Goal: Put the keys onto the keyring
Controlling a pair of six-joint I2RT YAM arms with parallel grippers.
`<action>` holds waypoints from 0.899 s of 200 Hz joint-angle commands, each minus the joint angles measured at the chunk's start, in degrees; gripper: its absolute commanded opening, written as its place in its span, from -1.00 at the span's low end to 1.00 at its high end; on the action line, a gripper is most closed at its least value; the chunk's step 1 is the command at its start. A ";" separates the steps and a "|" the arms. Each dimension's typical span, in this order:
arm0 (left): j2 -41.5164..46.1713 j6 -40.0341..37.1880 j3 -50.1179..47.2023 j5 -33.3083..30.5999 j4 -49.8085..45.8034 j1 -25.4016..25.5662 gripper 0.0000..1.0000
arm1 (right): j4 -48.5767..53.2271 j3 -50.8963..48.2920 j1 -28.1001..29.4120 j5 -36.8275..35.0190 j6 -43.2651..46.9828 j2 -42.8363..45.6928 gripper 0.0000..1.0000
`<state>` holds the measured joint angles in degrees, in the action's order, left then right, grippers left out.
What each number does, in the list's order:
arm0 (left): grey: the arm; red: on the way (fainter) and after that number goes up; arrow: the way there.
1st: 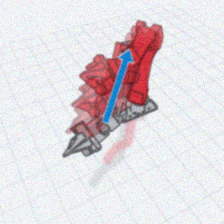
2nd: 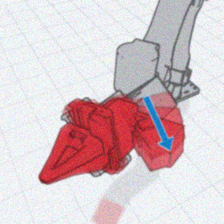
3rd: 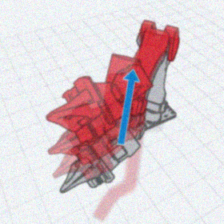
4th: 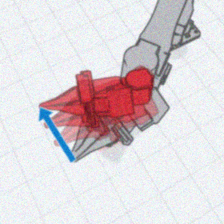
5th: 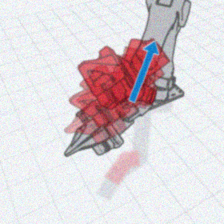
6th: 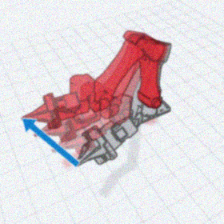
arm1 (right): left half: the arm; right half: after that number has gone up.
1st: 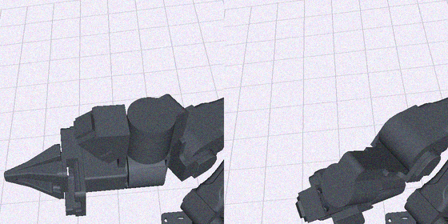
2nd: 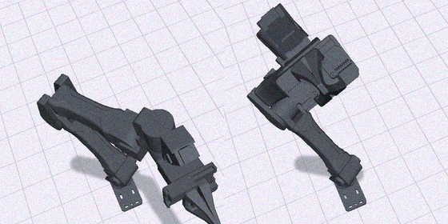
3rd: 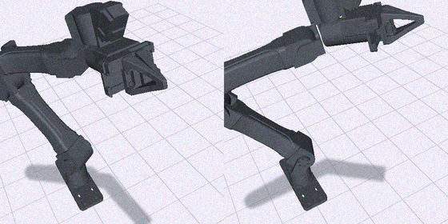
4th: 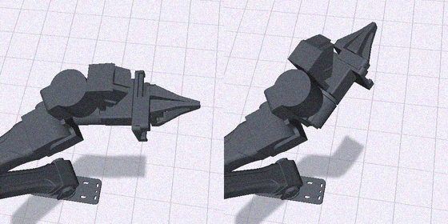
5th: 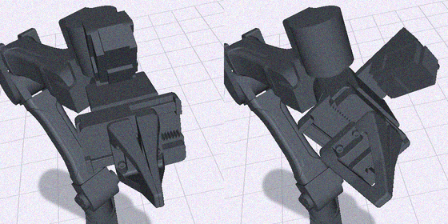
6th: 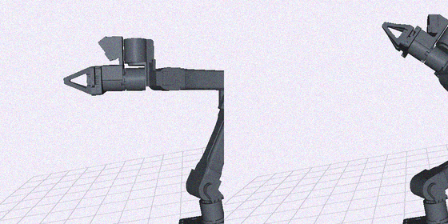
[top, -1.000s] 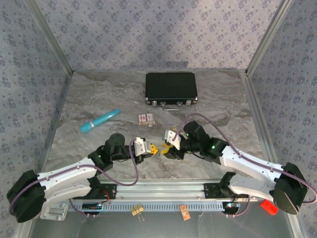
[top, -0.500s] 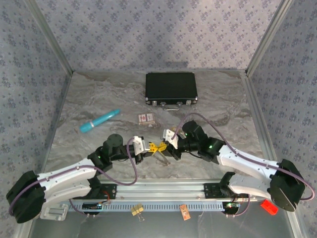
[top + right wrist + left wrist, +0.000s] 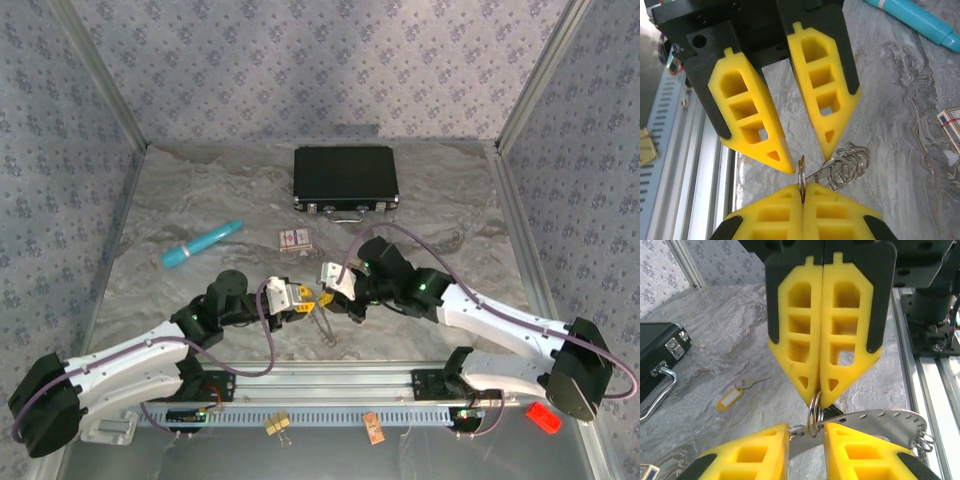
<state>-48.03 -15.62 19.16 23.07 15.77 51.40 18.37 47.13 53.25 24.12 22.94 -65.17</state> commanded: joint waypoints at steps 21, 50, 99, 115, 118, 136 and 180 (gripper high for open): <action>-0.03 -1.87 2.88 0.72 -3.32 0.11 -0.56 | 7.91 5.65 2.57 -4.58 5.70 -2.23 -1.00; 0.03 -2.05 3.19 1.22 -3.35 0.11 -0.60 | 9.37 7.78 4.17 -6.23 6.88 -4.19 -1.00; -0.22 -2.23 3.17 1.89 -3.31 0.11 -0.77 | 8.30 8.64 5.13 -5.98 6.96 -5.06 -1.00; 0.08 -2.23 2.99 1.98 -3.17 0.11 -0.88 | 7.54 7.69 4.89 -6.07 6.33 -4.00 -0.92; 0.23 -2.23 2.87 2.09 -3.08 0.11 -0.90 | 7.23 7.34 4.80 -6.15 6.11 -3.78 -0.85; 0.73 -1.92 2.16 2.07 -1.72 0.11 -0.95 | 4.50 4.05 3.20 -5.33 3.87 -1.19 -0.48; 0.82 -1.87 1.15 2.77 1.13 0.11 -1.00 | -2.75 -3.22 0.50 -2.73 -3.37 3.44 -0.35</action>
<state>-48.10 -17.37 20.21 24.43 12.67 51.44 20.23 46.57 54.19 19.20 24.51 -63.57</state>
